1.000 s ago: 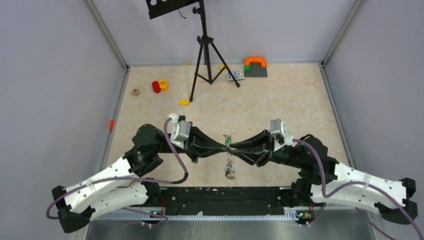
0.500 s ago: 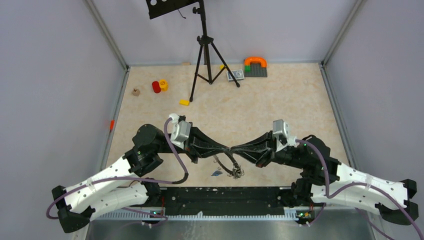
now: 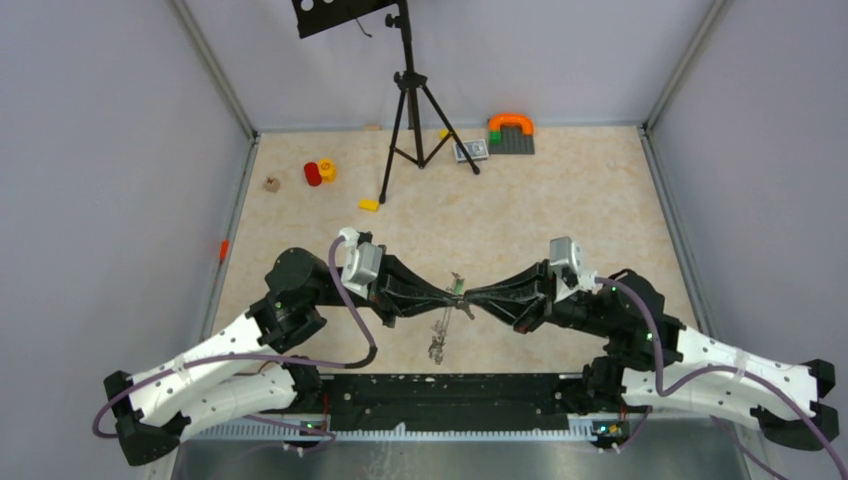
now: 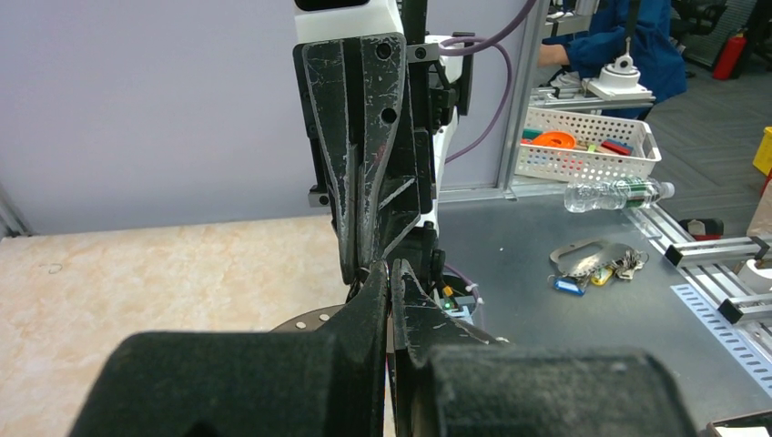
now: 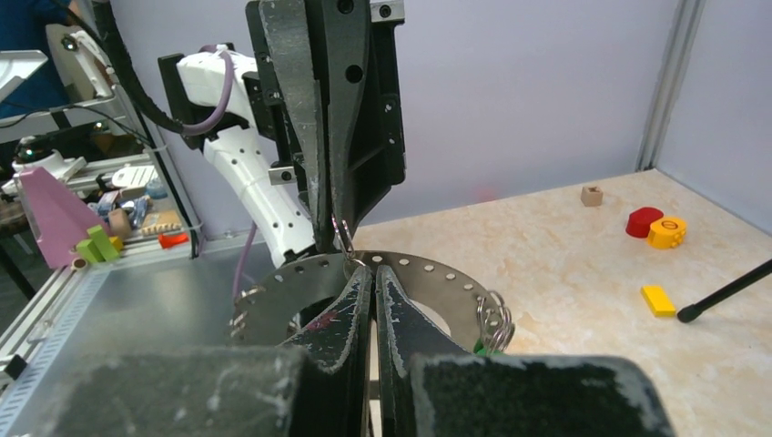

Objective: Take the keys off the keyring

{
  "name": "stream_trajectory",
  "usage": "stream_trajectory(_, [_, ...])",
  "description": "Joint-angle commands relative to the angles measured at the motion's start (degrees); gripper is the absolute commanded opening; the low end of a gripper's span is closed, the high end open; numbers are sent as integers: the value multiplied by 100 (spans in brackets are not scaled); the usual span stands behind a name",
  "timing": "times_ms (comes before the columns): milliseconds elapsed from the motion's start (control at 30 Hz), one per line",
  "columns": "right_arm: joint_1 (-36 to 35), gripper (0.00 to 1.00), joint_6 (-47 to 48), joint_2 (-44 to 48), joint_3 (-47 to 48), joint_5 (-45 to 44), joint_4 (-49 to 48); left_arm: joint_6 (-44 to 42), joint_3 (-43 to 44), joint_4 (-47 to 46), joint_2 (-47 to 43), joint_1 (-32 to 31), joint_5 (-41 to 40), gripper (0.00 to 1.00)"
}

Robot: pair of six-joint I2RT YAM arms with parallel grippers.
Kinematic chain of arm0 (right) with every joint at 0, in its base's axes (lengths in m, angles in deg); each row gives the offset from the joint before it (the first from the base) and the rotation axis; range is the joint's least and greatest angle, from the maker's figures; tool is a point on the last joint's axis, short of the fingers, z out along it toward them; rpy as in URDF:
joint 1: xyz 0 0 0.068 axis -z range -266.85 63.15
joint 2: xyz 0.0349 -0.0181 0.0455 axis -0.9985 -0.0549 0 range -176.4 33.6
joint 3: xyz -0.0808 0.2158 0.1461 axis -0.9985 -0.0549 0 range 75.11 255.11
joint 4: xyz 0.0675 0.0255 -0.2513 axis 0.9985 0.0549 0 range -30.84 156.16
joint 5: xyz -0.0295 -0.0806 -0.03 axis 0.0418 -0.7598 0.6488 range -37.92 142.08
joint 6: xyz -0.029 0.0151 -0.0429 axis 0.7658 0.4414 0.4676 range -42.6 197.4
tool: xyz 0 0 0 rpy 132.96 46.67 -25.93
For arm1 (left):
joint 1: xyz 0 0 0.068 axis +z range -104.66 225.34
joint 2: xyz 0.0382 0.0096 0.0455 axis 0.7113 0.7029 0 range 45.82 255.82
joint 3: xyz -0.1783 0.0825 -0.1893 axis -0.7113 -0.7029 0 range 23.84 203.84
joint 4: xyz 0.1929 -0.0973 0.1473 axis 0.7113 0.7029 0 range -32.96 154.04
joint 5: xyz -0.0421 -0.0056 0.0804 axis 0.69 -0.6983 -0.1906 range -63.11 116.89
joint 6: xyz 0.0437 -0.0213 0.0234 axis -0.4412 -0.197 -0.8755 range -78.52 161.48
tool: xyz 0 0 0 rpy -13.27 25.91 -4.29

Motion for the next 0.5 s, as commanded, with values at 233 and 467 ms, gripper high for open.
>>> stream_trajectory(233, [-42,0,99,-264,399,33,-48,41,171,-320,35,2,238,0])
stream_trajectory(467, [-44,0,84,-267,399,58,2,21,149,-301,9,3,200,0])
